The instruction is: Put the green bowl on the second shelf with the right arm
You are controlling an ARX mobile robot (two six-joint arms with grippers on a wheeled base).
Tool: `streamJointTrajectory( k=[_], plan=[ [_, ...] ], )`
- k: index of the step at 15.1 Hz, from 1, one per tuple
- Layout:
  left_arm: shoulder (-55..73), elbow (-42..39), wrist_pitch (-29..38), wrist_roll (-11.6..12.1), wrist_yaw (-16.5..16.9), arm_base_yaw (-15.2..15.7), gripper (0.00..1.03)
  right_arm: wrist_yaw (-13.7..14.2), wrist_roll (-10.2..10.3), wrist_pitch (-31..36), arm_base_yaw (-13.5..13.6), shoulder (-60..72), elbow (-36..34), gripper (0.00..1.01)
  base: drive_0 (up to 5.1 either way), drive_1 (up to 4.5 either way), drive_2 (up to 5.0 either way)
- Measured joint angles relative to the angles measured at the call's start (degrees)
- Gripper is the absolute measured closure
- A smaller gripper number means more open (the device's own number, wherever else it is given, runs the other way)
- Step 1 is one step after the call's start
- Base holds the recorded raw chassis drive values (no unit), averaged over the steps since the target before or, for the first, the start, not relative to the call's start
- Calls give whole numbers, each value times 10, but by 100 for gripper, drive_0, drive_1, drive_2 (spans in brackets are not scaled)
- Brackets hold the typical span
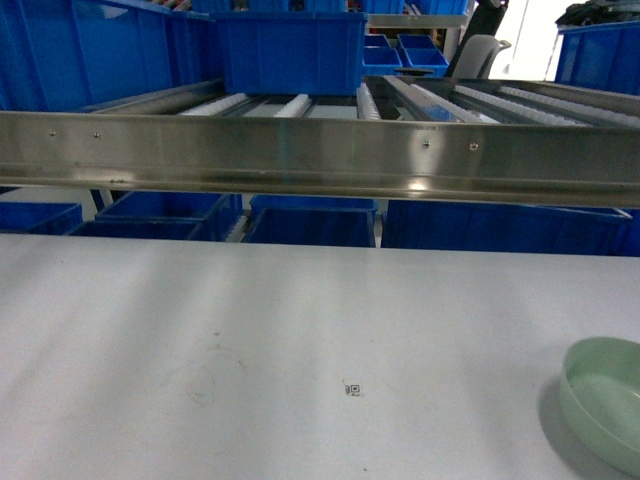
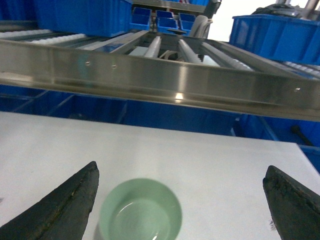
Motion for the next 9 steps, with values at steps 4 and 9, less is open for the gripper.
streamJointTrajectory(
  k=[4, 9],
  plan=[
    [0, 0, 0, 0, 0, 0, 5, -33, -62, 63, -26, 279, 153, 3, 0, 0, 0],
    [0, 0, 0, 0, 0, 0, 5, -107, -170, -133, -56, 525, 375, 3, 0, 0, 0]
  ],
)
